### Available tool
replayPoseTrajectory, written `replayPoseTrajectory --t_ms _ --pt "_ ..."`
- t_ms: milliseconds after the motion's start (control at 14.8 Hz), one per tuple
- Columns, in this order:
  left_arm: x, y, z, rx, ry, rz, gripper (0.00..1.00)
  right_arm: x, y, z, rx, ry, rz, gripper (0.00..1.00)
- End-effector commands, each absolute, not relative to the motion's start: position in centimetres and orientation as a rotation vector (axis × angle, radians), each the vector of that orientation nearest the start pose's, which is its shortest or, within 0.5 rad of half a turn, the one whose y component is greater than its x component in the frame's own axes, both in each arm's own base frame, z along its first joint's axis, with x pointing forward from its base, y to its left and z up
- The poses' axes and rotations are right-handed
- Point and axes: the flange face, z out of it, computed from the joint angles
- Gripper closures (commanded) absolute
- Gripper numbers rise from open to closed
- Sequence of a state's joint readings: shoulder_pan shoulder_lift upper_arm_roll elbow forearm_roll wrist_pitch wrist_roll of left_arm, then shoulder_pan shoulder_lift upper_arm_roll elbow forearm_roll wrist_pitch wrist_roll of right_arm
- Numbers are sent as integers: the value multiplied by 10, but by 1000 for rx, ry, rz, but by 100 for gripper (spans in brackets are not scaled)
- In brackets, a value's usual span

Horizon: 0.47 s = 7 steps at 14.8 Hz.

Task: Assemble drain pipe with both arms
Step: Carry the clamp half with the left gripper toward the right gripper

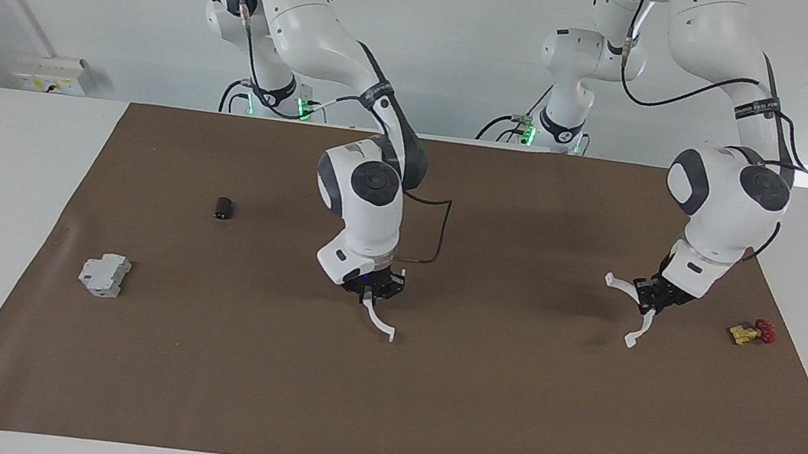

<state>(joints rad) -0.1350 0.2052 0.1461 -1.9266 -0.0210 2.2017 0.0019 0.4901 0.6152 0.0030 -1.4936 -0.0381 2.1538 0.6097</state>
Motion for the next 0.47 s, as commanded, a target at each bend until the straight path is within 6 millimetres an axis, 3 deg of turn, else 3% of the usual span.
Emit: replayPoseTrajectory --t_ms 0,203,406 --pt "615 -8 411 -3129 -13 -88 100 632 341 309 -3139 92 -160 78" --pt "615 -42 411 -3131 42 -100 100 626 340 296 -3138 57 -155 78" --pt "615 -83 411 -3128 41 -112 100 620 350 293 -3141 13 -146 70"
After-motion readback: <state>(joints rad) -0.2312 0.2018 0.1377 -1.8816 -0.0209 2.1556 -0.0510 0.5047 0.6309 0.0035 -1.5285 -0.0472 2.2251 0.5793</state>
